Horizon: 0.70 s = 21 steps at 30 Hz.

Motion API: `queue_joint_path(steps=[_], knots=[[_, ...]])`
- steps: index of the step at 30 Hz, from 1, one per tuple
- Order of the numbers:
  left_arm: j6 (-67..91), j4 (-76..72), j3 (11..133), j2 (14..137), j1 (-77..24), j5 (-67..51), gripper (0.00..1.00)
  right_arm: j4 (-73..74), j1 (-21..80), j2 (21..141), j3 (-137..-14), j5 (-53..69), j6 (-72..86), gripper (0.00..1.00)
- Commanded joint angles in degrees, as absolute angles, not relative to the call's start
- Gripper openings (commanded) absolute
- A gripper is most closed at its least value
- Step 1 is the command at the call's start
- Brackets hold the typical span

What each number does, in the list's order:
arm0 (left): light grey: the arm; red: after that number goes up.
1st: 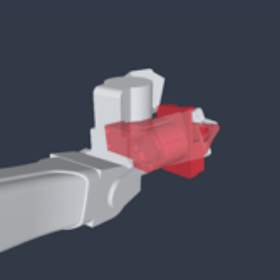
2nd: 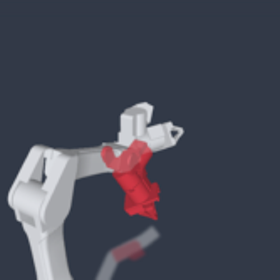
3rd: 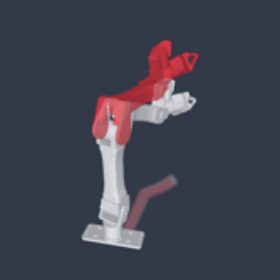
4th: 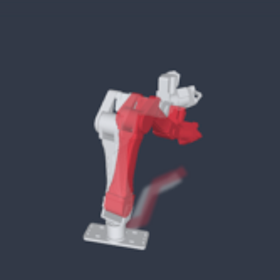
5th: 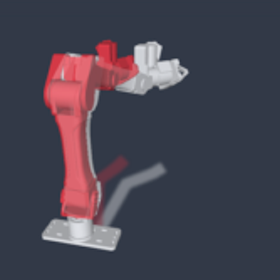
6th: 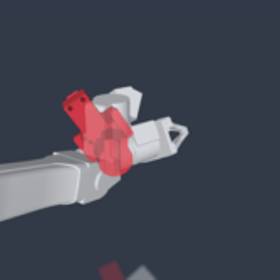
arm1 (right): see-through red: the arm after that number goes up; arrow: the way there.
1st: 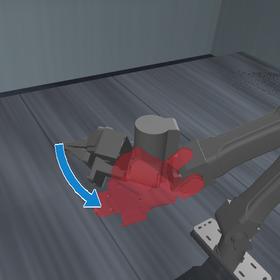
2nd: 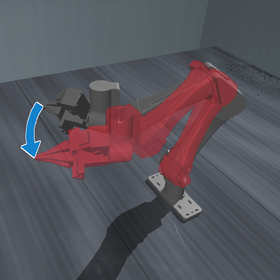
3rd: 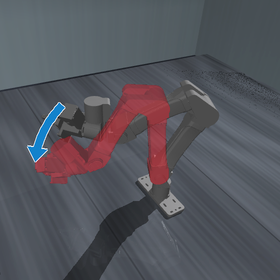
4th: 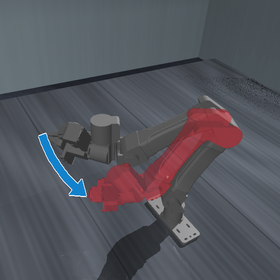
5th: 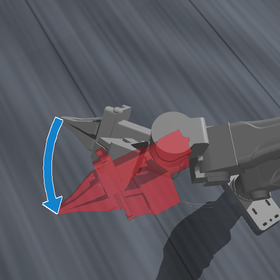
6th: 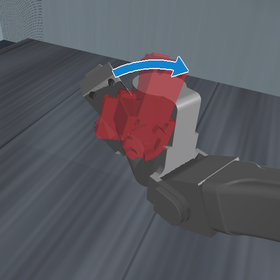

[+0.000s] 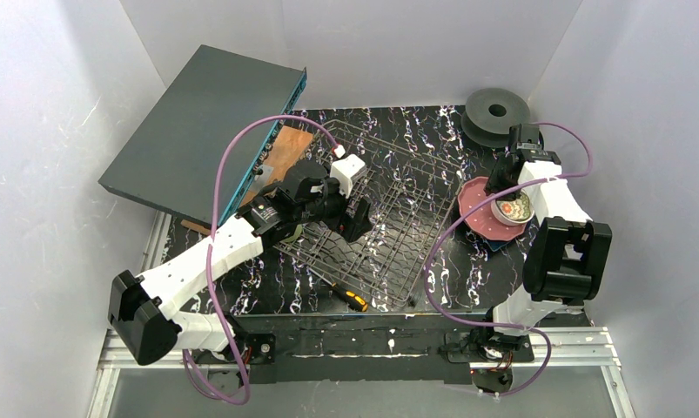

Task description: Load the mixed dishes into the dish rack

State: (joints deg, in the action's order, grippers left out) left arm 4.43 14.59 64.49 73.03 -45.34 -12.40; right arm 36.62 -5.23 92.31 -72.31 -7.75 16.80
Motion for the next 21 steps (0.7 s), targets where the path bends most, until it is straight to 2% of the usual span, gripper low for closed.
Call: queue_joint_path(steps=[1, 8, 13, 21], knots=[[3.46, 14.96, 64.6, 73.05, -45.44, -11.78, 0.92, 36.29, -5.43, 88.76, -73.31, -8.84, 17.87, 0.42], [3.52, 15.03, 64.69, 73.07, -45.49, -11.95, 0.92, 35.96, -8.72, 87.8, -74.18, -8.64, 22.49, 0.43], [3.43, 15.07, 64.77, 72.95, -45.51, -11.92, 0.91, 37.69, -11.04, 88.78, -75.13, -9.84, 26.07, 0.29], [3.55, 15.13, 64.87, 73.35, -45.48, -12.22, 0.91, 38.19, -11.07, 91.47, -76.24, -9.0, 25.49, 0.27]])
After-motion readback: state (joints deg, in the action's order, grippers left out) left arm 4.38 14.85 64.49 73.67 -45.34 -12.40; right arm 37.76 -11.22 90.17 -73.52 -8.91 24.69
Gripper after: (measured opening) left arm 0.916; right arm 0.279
